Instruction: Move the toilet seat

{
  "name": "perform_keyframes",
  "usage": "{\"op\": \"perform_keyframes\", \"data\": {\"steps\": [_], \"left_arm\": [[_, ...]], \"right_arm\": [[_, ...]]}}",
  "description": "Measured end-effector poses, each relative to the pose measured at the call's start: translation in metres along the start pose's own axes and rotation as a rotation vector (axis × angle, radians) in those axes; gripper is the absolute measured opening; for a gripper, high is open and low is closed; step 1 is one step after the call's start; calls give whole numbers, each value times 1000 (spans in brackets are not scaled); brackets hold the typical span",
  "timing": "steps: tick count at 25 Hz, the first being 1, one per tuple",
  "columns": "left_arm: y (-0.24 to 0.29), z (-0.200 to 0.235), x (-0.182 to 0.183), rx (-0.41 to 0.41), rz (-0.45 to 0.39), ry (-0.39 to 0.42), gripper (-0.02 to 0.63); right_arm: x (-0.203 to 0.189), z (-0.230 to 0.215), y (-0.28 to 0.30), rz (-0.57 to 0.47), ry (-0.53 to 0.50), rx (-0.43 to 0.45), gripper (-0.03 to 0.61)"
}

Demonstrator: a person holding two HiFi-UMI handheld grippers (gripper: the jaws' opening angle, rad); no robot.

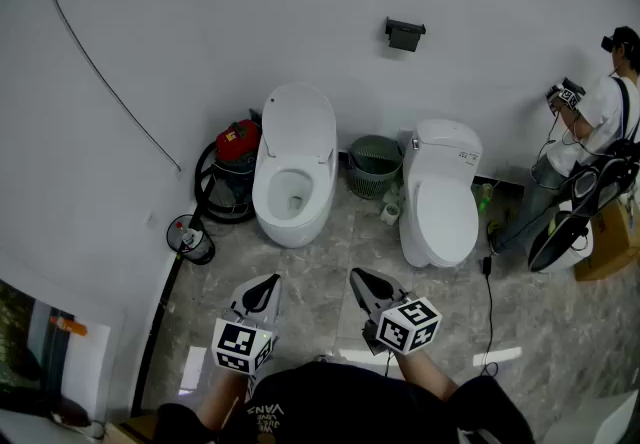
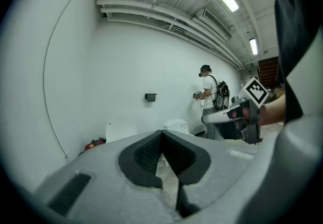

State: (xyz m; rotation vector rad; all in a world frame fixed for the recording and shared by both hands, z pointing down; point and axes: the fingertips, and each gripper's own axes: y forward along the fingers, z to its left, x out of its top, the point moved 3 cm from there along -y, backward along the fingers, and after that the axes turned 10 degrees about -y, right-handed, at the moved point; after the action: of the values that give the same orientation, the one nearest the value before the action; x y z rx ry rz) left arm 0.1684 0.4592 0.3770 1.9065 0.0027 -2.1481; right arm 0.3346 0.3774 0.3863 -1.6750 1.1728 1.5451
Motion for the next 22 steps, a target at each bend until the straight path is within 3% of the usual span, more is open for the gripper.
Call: {"op": "perform_keyframes", "data": {"steps": [12,16,17,19,22], "left_arm": [[10,-13,-9,-7,4,-1,9],[11,-12,-10,-6,-12,-59,9],[11,-12,-11,-12,-11,-72,21],[13,-9,-13,-28,-7,-85,220],[19,-2,-13,-35,-3,-95,247]], "right_arm": [[0,-11,-3,-22,10,6,-2],[0,-17,-3,-42,61,6,-3],[-1,-18,-2,-46,67,4,11],[-1,-19,2,-48,68,-9,71],[0,-23,11,-45,71,-25,127]]}}
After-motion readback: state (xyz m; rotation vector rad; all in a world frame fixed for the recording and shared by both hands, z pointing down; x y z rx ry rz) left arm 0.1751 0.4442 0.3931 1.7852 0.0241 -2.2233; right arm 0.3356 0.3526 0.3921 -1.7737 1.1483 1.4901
